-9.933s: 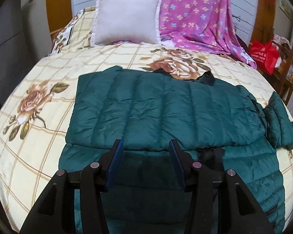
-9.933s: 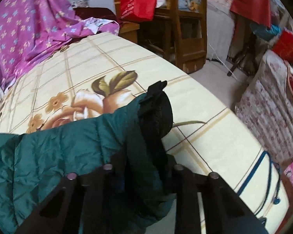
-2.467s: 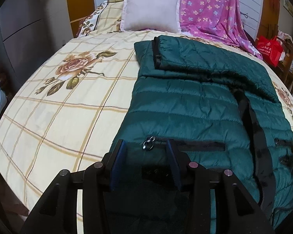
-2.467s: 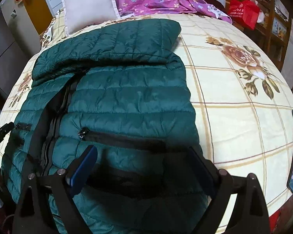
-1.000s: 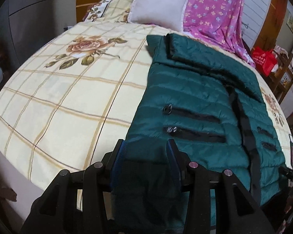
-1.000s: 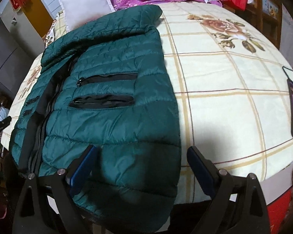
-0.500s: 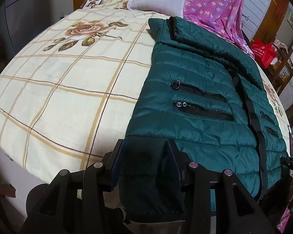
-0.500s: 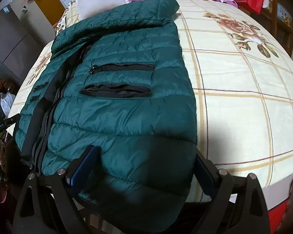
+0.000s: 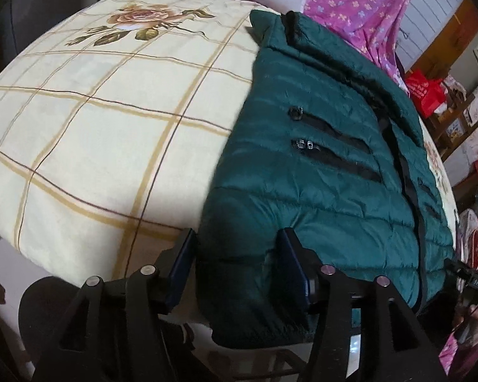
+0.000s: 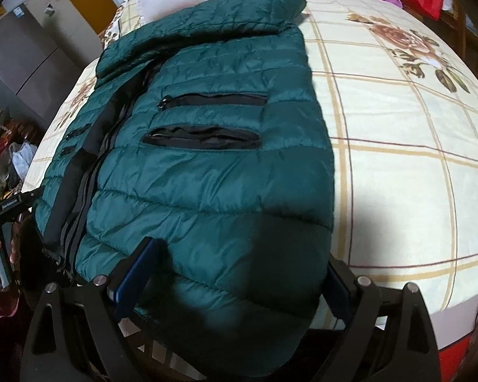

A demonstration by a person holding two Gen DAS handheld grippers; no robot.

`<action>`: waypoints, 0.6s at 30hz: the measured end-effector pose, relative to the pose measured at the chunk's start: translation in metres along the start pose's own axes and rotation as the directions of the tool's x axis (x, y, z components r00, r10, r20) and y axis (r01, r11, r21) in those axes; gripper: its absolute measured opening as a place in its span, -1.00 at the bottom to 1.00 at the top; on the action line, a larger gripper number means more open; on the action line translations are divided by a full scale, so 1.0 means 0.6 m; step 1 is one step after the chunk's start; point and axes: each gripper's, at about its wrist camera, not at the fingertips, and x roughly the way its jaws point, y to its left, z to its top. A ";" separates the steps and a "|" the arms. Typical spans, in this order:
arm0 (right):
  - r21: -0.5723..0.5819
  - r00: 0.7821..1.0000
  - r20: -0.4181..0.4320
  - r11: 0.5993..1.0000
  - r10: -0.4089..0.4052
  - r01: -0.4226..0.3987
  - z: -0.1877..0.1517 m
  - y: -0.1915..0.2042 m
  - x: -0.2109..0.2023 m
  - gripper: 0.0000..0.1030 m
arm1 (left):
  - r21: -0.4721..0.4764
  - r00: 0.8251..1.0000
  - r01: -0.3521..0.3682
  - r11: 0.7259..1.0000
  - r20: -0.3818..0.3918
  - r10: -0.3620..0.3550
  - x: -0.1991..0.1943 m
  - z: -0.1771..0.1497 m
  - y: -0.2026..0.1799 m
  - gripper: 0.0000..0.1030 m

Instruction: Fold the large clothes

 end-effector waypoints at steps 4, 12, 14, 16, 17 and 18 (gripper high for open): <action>0.015 0.998 0.016 0.998 0.059 -0.059 -0.003 -0.005 -0.002 0.87 | 0.007 1.000 -0.015 1.000 0.007 0.015 0.002 -0.006 -0.013 -0.23; -0.069 0.994 0.034 0.992 0.109 -0.106 -0.005 0.008 0.001 0.24 | 0.056 0.999 -0.029 0.998 0.029 0.028 0.002 -0.009 -0.038 -0.65; -0.058 0.992 0.047 0.992 0.115 -0.112 -0.002 0.002 -0.001 -0.17 | 0.072 0.997 -0.050 0.996 0.053 0.047 -0.005 -0.007 -0.042 -0.96; -0.049 0.988 0.065 0.990 0.139 -0.136 0.003 -0.003 -0.009 -0.40 | 0.092 0.996 -0.054 0.994 0.082 0.046 -0.017 -0.002 -0.047 -1.00; -0.052 0.986 0.075 0.988 0.146 -0.142 0.006 -0.003 -0.014 -0.44 | 0.096 0.995 -0.046 0.994 0.097 0.037 -0.024 0.001 -0.049 -1.00; -0.057 0.984 0.087 0.987 0.155 -0.150 0.011 -0.003 -0.021 -0.50 | 0.100 0.993 -0.036 0.994 0.112 0.024 -0.032 0.006 -0.051 -1.00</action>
